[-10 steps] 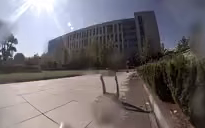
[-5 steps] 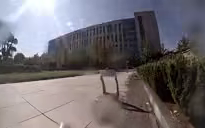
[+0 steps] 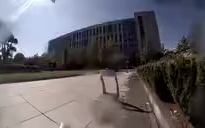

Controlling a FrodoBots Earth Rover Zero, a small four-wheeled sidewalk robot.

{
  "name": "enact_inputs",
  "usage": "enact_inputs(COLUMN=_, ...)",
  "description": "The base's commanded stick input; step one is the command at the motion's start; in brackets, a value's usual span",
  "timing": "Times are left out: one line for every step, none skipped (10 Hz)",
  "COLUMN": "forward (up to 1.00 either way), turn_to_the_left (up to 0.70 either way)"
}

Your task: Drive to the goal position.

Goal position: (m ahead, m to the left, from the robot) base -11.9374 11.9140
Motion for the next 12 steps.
enact_inputs(forward=0.05, turn_to_the_left=0.0)
enact_inputs(forward=0.05, turn_to_the_left=0.0)
enact_inputs(forward=0.05, turn_to_the_left=0.0)
enact_inputs(forward=0.05, turn_to_the_left=0.0)
enact_inputs(forward=0.05, turn_to_the_left=0.0)
enact_inputs(forward=0.05, turn_to_the_left=0.0)
enact_inputs(forward=0.05, turn_to_the_left=0.0)
enact_inputs(forward=0.06, turn_to_the_left=0.0)
enact_inputs(forward=0.06, turn_to_the_left=0.0)
enact_inputs(forward=0.05, turn_to_the_left=0.0)
enact_inputs(forward=0.05, turn_to_the_left=0.0)
enact_inputs(forward=0.05, turn_to_the_left=0.0)
